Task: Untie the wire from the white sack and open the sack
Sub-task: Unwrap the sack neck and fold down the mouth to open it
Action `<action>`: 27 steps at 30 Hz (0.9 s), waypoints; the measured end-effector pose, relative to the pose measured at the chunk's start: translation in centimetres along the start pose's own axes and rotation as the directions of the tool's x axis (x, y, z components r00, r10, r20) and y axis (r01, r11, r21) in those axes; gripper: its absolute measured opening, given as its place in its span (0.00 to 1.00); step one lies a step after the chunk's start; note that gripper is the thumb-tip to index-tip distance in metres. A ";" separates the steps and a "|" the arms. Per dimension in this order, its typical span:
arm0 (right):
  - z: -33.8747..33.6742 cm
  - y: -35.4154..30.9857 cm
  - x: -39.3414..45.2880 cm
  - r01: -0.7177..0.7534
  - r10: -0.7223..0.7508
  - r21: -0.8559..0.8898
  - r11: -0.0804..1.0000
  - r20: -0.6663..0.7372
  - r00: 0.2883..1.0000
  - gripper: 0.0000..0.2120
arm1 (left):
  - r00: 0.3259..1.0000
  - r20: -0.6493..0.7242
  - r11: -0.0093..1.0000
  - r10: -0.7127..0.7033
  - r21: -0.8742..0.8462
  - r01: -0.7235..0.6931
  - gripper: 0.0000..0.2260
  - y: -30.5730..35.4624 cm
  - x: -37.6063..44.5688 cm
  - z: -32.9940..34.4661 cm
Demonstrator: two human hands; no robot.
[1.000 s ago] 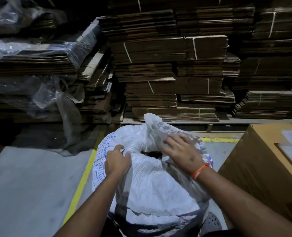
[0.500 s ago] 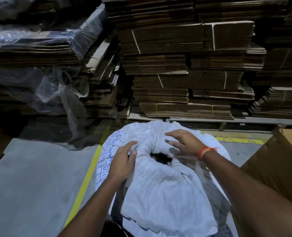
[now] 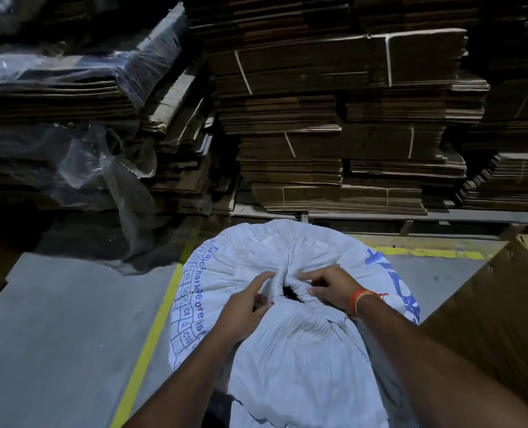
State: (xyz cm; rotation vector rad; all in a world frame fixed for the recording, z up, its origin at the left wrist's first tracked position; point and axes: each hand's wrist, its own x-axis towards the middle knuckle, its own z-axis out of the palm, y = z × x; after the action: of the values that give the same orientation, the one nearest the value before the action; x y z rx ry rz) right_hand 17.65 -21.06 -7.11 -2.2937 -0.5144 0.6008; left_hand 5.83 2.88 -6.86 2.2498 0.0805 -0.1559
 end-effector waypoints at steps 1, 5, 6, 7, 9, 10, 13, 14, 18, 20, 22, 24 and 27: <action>0.3 0.1 0.0 0.001 -0.001 -0.026 1.000 0.007 1.000 0.19 | 1.000 -0.008 0.999 0.005 0.032 -0.005 0.25 0.1 0.1 0.4; 0.8 0.6 -0.2 -0.038 0.037 -0.036 0.999 -0.032 0.999 0.09 | 0.994 -0.090 0.997 -0.063 0.042 0.067 0.17 0.6 0.5 1.7; 0.6 0.6 -0.3 -0.044 0.041 -0.050 0.998 -0.067 0.997 0.07 | 0.986 -0.141 0.995 -0.083 0.042 0.090 0.14 0.9 0.5 1.8; 0.3 0.6 -0.5 -0.043 0.036 -0.066 0.997 -0.103 0.994 0.06 | 0.975 -0.198 0.993 -0.100 0.040 0.110 0.11 1.1 0.5 1.8; -0.5 0.5 -1.1 -0.038 0.023 -0.091 0.995 -0.160 0.987 0.06 | 0.953 -0.283 0.992 -0.110 0.033 0.124 0.07 1.3 0.3 1.4; -1.0 0.5 -1.5 -0.039 0.018 -0.107 0.993 -0.194 0.981 0.06 | 0.945 -0.308 0.991 -0.107 0.040 0.125 0.06 1.2 0.2 1.1; -2.4 1.2 -2.3 -0.080 0.024 -0.168 0.983 -0.314 0.949 0.06 | 0.913 -0.394 0.985 -0.104 0.084 0.148 0.03 0.6 -0.2 -0.6; -3.0 1.5 -2.5 -0.104 0.037 -0.176 0.979 -0.347 0.937 0.06 | 0.901 -0.424 0.984 -0.096 0.098 0.151 0.03 0.3 -0.4 -1.3; -5.5 2.6 -3.1 -0.173 0.058 -0.229 0.958 -0.437 0.897 0.08 | 0.868 -0.494 0.952 -0.057 0.234 0.196 0.02 -1.1 -1.1 -4.2; -6.7 3.2 -3.4 -0.227 0.095 -0.211 0.951 -0.498 0.862 0.08 | 0.865 -0.498 0.906 -0.059 0.337 0.256 0.03 -2.2 -1.6 -5.5; -7.5 4.0 -3.4 -0.269 0.133 -0.180 0.946 -0.540 0.831 0.08 | 0.866 -0.490 0.851 -0.094 0.412 0.325 0.04 -3.5 -2.2 -6.7; -8.1 4.5 -3.2 -0.301 0.153 -0.180 0.937 -0.560 0.814 0.08 | 0.871 -0.477 0.806 -0.119 0.465 0.365 0.06 -4.8 -2.9 -7.4; -8.2 4.7 -2.4 -0.318 0.169 -0.158 0.935 -0.589 0.790 0.08 | 0.876 -0.466 0.761 -0.122 0.523 0.384 0.07 -5.5 -3.4 -7.6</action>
State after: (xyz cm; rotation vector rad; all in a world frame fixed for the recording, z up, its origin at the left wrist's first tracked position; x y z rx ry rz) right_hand 21.10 -29.84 -4.49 -2.6438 0.0100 -0.0672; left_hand 2.49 12.23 -5.86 2.8784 0.6622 0.1770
